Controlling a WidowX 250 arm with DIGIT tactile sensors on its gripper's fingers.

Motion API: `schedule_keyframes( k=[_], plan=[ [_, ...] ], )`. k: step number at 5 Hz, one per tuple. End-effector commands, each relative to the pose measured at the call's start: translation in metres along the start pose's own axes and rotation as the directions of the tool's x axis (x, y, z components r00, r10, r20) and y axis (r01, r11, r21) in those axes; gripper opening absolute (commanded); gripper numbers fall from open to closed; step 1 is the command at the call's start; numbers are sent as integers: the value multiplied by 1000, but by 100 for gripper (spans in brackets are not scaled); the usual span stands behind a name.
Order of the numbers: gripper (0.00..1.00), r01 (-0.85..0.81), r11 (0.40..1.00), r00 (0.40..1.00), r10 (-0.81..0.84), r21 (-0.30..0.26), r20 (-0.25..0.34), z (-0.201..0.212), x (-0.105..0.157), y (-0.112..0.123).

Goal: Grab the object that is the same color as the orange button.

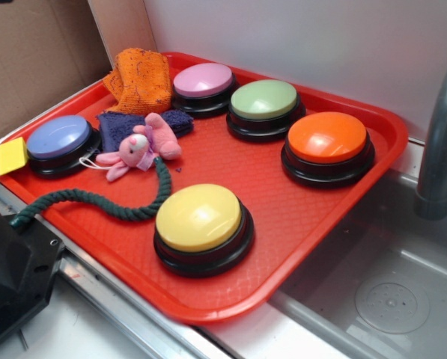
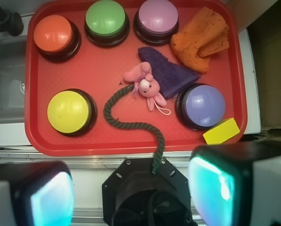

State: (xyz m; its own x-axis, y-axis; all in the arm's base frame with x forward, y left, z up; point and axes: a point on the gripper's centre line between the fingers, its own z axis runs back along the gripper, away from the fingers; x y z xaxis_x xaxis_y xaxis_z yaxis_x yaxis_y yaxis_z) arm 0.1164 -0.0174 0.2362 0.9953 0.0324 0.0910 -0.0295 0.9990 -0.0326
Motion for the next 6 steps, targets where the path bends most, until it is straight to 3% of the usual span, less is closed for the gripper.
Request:
schedule_keyframes(
  k=[1, 2, 4, 5, 6],
  plan=[
    [100, 0, 1000, 1000, 0, 0, 0, 0, 0, 0],
    [100, -57, 998, 998, 56, -33, -37, -15, 27, 14],
    [100, -286, 956, 958, 285, -58, -31, -39, 82, 57],
    [100, -475, 879, 875, 477, -52, 78, -57, 115, 92],
    [100, -587, 802, 795, 597, -111, 108, -82, 137, 122]
  ],
)
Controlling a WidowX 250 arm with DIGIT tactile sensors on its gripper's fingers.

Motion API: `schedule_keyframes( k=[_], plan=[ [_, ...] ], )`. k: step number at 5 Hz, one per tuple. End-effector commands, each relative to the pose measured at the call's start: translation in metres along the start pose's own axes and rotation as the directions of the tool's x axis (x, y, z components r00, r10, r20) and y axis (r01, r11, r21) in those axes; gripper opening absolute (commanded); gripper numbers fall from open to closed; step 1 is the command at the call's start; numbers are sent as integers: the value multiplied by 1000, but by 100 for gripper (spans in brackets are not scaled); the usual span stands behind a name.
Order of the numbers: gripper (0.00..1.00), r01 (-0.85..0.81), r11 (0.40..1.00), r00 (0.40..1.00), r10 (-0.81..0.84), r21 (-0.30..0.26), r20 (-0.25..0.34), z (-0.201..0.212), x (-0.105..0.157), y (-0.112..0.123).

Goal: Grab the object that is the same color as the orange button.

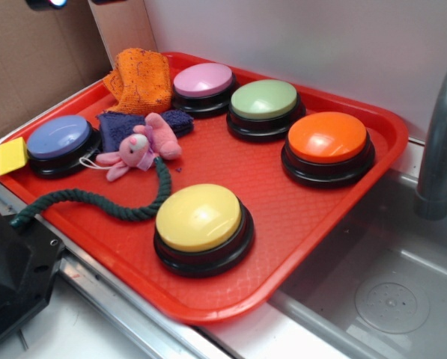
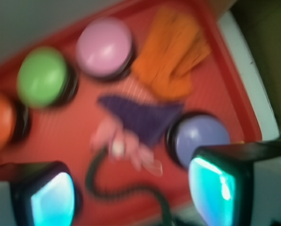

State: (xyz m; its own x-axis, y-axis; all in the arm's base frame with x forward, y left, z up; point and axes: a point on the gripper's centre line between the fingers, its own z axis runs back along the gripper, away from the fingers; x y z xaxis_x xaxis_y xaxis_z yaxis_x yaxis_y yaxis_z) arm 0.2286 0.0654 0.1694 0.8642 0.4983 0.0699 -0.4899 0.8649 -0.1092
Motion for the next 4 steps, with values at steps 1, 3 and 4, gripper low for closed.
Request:
schedule_keyframes(
  k=[1, 3, 4],
  plan=[
    [100, -293, 956, 939, 290, -11, 186, -31, 72, 36],
    [100, -436, 900, 893, 436, -28, 113, -87, 98, 59],
    [100, -465, 885, 882, 466, -30, 74, -106, 101, 67]
  ],
)
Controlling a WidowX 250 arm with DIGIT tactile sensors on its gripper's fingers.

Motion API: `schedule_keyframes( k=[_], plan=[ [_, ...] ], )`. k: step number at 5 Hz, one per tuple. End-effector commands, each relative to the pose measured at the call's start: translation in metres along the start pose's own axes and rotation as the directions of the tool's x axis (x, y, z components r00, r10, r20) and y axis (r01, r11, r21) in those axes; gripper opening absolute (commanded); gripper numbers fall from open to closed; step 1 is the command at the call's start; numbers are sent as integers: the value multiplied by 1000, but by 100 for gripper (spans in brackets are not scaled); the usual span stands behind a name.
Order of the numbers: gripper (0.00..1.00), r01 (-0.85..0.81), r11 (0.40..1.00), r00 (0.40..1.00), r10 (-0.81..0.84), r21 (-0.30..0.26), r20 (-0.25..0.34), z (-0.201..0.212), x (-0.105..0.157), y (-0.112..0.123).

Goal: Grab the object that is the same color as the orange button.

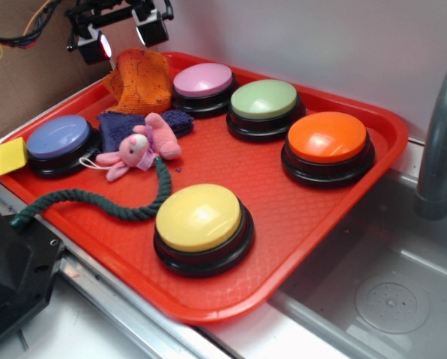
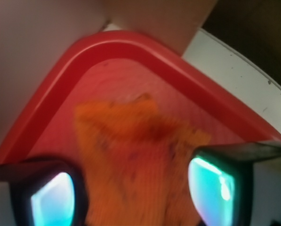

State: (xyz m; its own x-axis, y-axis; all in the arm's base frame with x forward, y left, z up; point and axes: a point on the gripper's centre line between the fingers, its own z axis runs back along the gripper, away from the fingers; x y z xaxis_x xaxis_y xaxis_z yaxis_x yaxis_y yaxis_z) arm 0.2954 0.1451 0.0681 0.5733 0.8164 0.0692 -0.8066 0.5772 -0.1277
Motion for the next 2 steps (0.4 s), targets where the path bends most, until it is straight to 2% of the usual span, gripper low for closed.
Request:
schedule_keyframes(
  k=[1, 2],
  plan=[
    [100, -66, 998, 998, 66, -18, 5, -12, 16, 15],
    [0, -104, 993, 993, 107, -48, 54, -12, 8, 16]
  ],
)
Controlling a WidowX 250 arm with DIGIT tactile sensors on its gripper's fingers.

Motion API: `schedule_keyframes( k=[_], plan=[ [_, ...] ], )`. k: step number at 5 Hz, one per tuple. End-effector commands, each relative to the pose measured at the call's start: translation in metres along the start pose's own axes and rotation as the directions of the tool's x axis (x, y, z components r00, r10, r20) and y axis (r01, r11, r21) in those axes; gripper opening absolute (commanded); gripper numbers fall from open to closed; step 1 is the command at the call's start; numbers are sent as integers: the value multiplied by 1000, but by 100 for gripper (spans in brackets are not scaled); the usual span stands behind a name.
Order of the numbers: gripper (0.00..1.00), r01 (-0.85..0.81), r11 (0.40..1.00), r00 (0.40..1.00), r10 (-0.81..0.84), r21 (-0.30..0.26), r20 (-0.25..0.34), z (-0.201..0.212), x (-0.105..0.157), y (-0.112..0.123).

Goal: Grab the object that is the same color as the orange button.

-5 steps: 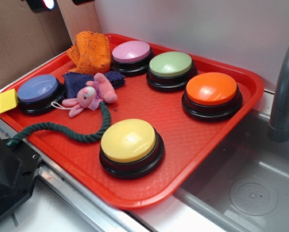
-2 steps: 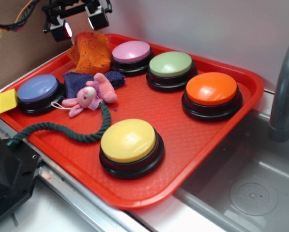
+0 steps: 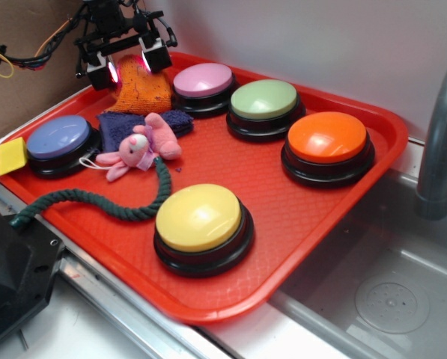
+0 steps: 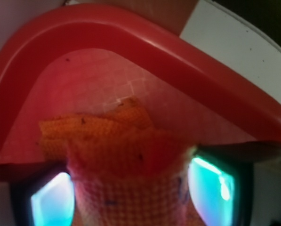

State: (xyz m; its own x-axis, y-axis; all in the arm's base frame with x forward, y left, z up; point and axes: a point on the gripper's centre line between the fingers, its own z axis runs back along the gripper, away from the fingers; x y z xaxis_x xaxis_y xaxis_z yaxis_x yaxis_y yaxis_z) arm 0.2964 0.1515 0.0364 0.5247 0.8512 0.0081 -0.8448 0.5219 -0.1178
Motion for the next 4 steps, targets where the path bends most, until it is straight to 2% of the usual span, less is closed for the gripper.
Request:
schedule_keyframes(
  k=[1, 2, 3, 4],
  plan=[
    [0, -7, 1000, 990, 5, 15, 138, 34, 0, 7],
    [0, 7, 999, 981, -14, 37, 191, 62, -6, 7],
    [0, 117, 993, 973, -115, 2, 198, 97, -22, 1],
    [0, 252, 967, 955, -243, -31, 171, 118, -46, -8]
  ],
)
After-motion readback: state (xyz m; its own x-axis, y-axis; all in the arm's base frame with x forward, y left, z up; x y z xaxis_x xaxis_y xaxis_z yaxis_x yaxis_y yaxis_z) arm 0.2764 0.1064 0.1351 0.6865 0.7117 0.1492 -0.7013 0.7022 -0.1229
